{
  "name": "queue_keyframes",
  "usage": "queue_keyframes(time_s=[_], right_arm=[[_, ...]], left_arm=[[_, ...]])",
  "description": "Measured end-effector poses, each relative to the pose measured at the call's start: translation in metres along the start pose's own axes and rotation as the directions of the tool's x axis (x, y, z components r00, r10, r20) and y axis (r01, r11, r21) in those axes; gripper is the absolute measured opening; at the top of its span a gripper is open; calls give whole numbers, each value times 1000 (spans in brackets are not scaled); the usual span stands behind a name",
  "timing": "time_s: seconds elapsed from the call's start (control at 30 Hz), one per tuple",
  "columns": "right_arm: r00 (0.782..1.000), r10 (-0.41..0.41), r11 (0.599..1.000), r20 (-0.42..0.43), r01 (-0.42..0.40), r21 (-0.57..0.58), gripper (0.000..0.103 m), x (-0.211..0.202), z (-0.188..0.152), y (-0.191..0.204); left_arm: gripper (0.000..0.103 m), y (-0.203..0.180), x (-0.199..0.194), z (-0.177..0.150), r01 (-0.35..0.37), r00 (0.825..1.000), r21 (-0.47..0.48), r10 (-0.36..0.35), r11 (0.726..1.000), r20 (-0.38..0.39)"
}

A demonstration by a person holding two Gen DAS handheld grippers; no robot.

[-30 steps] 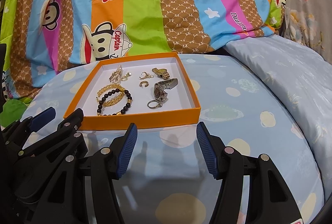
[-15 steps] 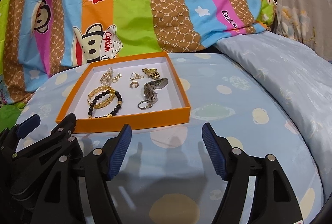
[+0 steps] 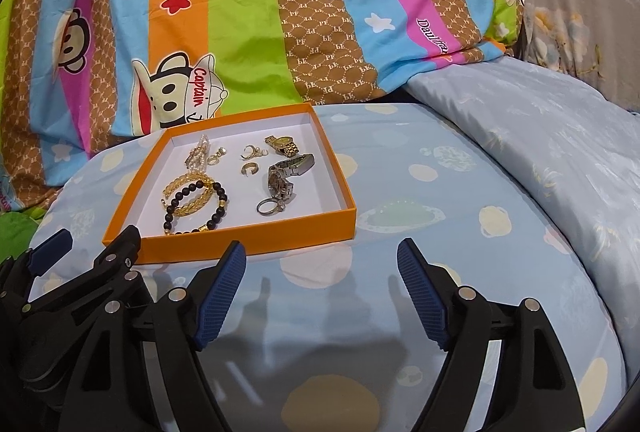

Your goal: Organize jewelry

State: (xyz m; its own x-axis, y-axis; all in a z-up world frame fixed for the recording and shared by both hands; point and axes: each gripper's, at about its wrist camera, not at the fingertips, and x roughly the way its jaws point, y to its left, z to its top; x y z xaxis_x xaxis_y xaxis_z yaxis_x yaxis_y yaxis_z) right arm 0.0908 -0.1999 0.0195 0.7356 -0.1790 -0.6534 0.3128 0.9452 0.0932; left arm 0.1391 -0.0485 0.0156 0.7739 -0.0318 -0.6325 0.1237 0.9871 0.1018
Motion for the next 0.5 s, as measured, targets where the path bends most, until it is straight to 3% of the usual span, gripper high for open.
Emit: queue_keyframes(time_s=[0.5], right_arm=[[1000, -2, 1000, 5, 2, -4, 77, -1, 0, 0]], left_arm=[[75, 1, 0, 0, 2, 1000, -1, -2, 1000, 0]])
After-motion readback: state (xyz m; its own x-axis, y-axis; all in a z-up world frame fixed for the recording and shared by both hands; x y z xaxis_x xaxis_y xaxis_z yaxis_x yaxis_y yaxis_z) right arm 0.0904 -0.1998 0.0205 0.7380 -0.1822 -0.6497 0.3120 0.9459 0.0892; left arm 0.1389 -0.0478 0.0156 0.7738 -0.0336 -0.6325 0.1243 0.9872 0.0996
